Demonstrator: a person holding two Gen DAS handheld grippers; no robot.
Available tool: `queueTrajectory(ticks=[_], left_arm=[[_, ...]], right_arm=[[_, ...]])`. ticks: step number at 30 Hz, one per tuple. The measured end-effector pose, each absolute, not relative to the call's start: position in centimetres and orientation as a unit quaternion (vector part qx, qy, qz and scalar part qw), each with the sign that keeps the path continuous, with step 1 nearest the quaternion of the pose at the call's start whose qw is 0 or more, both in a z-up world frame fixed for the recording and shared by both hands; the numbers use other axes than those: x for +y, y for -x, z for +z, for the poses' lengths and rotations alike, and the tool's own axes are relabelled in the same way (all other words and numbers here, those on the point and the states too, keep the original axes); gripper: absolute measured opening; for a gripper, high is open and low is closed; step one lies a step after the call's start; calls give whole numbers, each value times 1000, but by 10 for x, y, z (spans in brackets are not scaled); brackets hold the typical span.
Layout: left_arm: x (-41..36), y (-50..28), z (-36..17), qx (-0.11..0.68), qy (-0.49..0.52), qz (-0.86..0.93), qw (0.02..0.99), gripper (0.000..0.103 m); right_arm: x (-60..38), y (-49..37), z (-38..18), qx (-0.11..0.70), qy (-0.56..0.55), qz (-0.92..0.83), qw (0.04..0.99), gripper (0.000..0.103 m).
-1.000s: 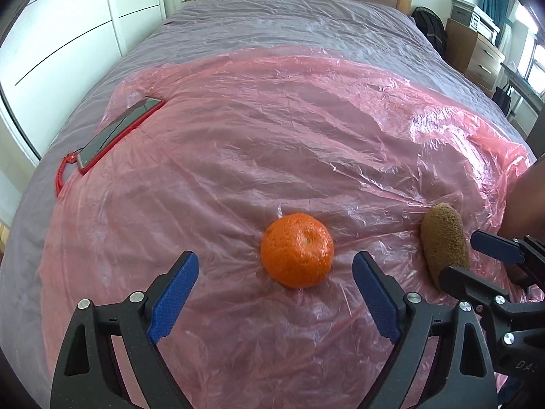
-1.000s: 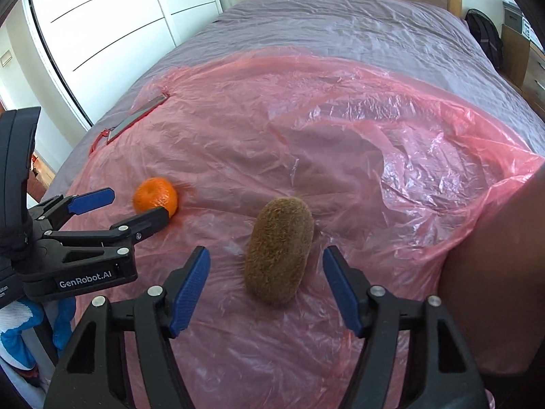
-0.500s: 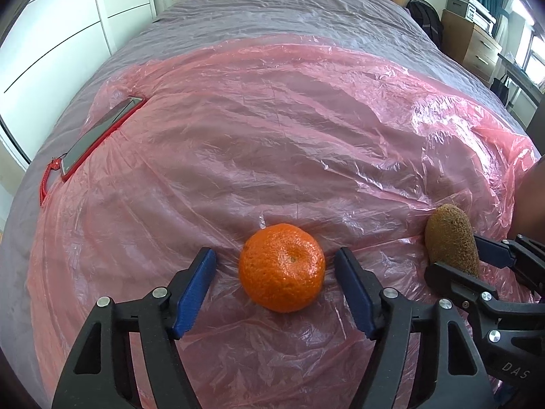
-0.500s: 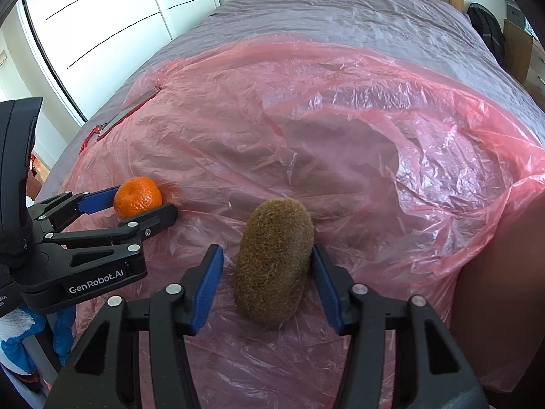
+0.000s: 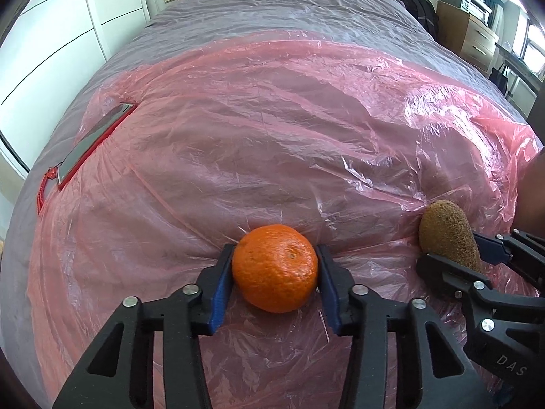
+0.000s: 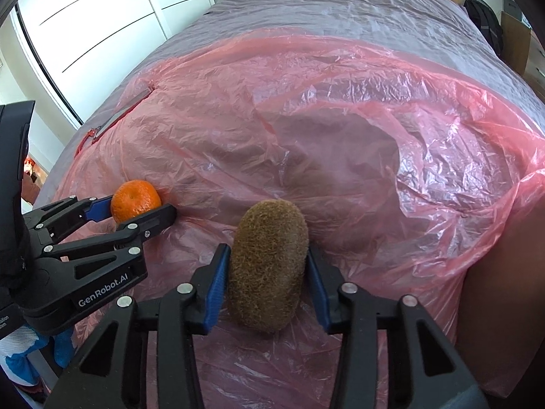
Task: Organize fruits
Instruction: 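Grasp the orange with the left tool while the right tool grasps the kiwi, then carry the orange and kiwi in both tools over the green tray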
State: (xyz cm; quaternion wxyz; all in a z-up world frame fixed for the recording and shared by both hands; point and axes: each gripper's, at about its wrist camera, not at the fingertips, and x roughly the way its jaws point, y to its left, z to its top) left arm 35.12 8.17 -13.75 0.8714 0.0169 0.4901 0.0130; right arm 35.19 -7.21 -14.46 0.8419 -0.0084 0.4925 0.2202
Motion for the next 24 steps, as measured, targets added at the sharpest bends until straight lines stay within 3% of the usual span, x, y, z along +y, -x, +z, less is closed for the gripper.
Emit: queueTrajectory(ticks=[12, 24], left_arm=[[78, -342, -114, 473, -23, 24, 880, 39], [57, -289, -53, 424, -39, 15, 905, 39]], right_arm=[[-74, -335, -117, 470, 7, 235, 851, 54], [-90, -272, -63, 436, 15, 270, 858, 54]])
